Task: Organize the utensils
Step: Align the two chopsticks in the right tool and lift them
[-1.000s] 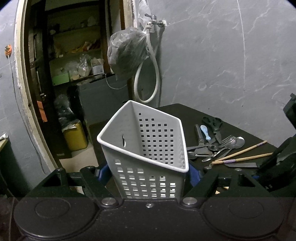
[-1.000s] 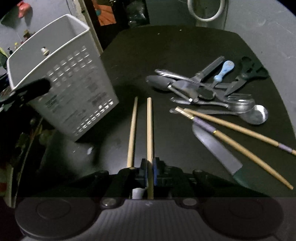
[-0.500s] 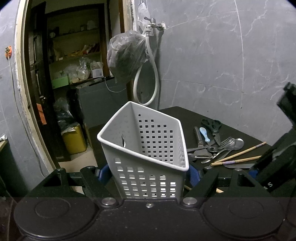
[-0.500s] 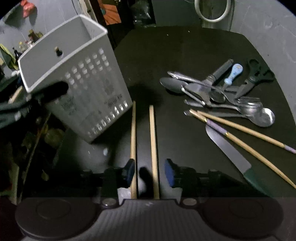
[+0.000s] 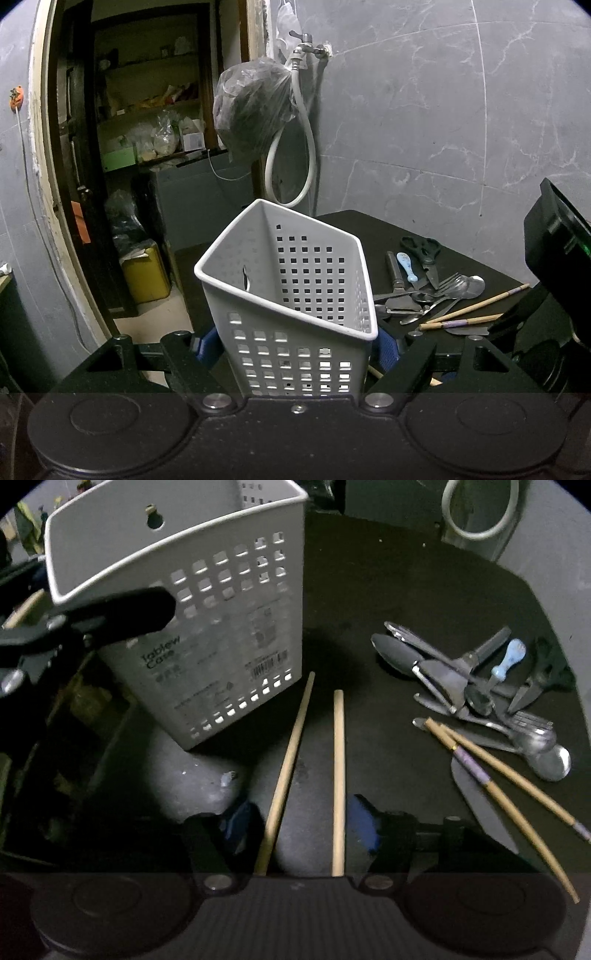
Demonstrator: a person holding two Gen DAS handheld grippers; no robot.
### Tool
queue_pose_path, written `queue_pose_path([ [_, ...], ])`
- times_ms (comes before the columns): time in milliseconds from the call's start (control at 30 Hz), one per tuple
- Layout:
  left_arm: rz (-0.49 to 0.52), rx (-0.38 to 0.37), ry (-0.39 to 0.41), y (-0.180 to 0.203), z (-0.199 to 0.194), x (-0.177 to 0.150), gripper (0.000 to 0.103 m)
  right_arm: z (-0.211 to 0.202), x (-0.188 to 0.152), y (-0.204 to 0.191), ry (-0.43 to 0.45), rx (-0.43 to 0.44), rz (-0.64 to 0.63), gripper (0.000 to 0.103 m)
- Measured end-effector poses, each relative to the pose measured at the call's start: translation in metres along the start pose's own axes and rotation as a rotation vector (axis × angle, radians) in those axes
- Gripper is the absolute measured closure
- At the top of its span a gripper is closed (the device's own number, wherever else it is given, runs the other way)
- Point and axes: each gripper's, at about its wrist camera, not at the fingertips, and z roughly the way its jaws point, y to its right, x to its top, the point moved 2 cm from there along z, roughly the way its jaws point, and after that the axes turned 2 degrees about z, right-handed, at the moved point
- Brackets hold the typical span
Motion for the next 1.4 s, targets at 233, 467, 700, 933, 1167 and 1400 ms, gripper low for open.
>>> queue_pose_path([
  [233,-0.002,-0.007,-0.002,0.0,0.001,0.0,0.023,-0.003,0.0,0.01,0.009,0.013,0.02,0.088],
  [467,-0.003,-0.007,-0.001,-0.001,0.001,0.0,0.023,-0.005,0.002,0.014,-0.023,0.025,-0.023,0.085],
  [700,-0.008,-0.007,0.0,-0.002,0.001,0.0,0.023,0.003,0.013,0.01,-0.02,0.009,-0.004,0.063],
  [933,-0.015,-0.003,0.004,-0.002,-0.001,-0.002,0.024,0.004,0.015,0.008,0.004,-0.008,-0.003,0.09],
  [1167,-0.02,0.005,0.002,-0.001,-0.003,-0.002,0.024,-0.003,0.01,0.021,0.041,0.046,0.047,0.09],
  [1400,-0.019,0.008,0.002,0.0,-0.004,0.0,0.024,-0.021,0.001,0.037,0.134,0.104,0.137,0.09],
])
